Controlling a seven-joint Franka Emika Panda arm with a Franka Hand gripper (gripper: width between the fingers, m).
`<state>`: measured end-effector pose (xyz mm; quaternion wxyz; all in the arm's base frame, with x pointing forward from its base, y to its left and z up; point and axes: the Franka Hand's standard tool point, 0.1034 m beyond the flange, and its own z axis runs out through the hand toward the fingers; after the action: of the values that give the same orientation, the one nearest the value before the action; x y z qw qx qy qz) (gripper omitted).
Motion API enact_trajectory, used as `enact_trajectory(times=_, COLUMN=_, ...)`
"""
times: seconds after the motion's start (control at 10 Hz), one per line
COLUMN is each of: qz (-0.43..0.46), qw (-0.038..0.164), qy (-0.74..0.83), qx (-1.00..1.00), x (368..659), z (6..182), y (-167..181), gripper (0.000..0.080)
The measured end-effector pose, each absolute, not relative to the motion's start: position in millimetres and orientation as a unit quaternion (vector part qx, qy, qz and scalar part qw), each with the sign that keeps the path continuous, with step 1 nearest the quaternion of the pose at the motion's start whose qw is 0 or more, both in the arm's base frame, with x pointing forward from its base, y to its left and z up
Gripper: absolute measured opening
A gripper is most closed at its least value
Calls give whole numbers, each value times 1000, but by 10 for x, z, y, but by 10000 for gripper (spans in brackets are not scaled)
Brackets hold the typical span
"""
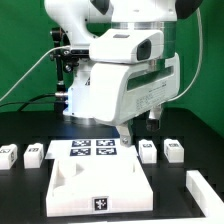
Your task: Assemble one leg
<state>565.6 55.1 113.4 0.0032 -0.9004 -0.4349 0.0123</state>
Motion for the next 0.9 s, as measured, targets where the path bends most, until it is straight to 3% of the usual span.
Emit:
enact_trajectory(times=0.8, qz=11, qw=3, qy=-457, qx=-889, x=5642, z=1127, y=550, gripper=650)
enact_trajectory(times=0.9, qz=2, qw=0, qy=-470, qx=-883, x=5509, z=1084, y=550, gripper=650)
